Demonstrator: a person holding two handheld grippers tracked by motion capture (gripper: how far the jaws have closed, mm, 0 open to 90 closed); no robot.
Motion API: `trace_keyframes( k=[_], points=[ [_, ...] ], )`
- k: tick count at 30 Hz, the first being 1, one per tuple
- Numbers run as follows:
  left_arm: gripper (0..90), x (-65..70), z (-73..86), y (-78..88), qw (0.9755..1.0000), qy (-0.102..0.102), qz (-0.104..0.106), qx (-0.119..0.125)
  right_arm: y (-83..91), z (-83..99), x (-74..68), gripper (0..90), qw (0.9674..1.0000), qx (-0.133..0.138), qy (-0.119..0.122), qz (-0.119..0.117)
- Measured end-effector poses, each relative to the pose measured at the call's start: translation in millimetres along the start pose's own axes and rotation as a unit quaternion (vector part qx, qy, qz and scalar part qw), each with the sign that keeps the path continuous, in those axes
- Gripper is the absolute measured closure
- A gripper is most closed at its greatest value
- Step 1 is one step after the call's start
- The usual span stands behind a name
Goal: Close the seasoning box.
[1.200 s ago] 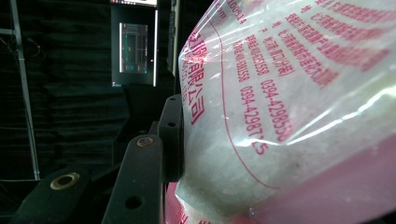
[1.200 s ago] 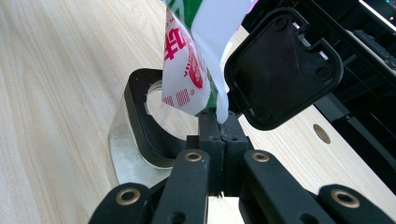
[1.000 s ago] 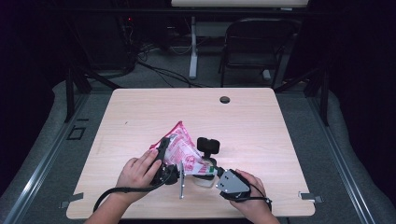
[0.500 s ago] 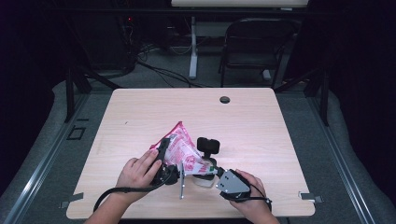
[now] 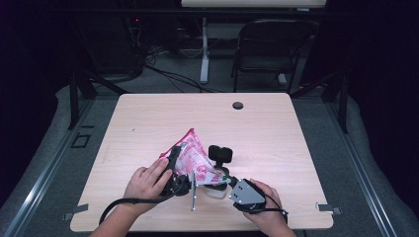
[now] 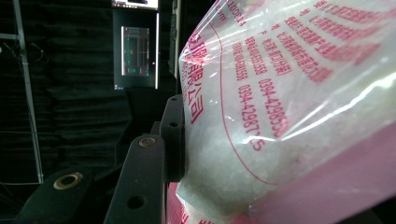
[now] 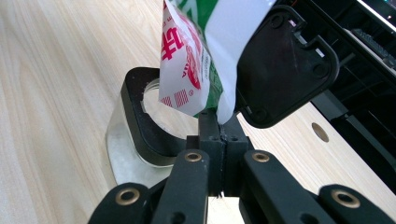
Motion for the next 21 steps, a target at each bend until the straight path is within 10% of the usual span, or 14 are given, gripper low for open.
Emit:
trace_keyframes(
  k=[21],
  points=[
    [65.9, -2.9, -1.2, 0.8, 0.9999, -0.014, 0.002, -0.002, 0.0, 2.0, 0.6, 90.0, 1.0000, -0.007, 0.005, -0.001]
  ],
)
Point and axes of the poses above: each handheld gripper's, and its own axes: y roughly backward along the jaws, z roughly out of its underside, x roughly to its right, the point moved 1 cm from there along -y, roughly forward along the jaws, and after that the axes turned 3 degrees about -x, right-handed, at the moved point
